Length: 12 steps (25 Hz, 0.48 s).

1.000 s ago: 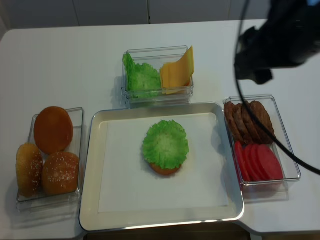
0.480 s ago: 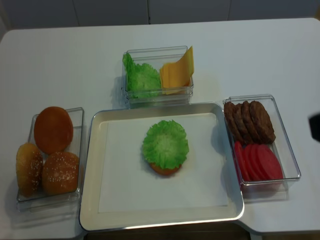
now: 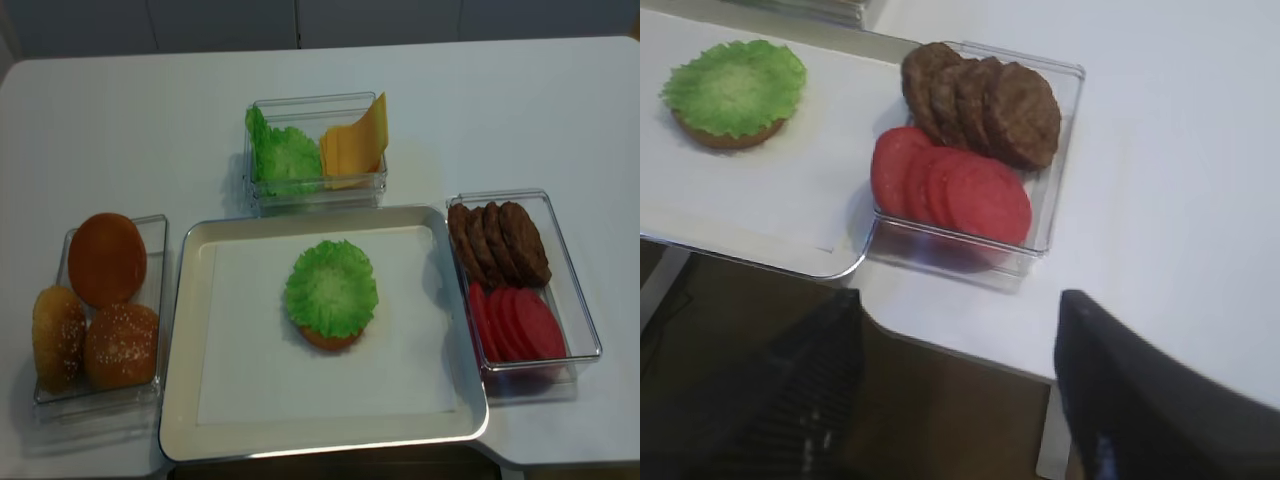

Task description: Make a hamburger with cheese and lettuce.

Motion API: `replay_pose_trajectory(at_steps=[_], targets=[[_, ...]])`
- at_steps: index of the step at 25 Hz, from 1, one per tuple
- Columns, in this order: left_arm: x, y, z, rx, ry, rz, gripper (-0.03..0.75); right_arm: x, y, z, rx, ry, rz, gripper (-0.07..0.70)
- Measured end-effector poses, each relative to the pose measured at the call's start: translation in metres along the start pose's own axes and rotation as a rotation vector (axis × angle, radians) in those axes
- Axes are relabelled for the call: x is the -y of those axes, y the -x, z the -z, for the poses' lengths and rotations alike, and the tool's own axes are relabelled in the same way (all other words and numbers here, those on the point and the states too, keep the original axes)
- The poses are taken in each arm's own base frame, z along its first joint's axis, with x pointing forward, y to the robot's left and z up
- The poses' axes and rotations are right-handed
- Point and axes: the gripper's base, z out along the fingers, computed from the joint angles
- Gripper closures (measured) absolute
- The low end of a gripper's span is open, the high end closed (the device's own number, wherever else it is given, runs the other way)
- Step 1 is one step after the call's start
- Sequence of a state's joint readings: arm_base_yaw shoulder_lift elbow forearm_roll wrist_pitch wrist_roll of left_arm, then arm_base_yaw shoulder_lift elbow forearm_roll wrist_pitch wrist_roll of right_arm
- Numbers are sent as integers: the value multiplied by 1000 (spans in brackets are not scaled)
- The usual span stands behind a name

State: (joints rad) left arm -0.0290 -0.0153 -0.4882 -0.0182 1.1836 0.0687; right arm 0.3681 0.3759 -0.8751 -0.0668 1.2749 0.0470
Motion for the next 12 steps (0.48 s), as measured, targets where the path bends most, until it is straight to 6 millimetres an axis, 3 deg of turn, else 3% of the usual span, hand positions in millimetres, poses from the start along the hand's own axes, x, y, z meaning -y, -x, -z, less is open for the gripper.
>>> replay_pose_trajectory(at_steps=[12], targets=[[0, 0, 0, 0, 0, 0, 427, -6, -81, -16, 89, -149, -151, 160]])
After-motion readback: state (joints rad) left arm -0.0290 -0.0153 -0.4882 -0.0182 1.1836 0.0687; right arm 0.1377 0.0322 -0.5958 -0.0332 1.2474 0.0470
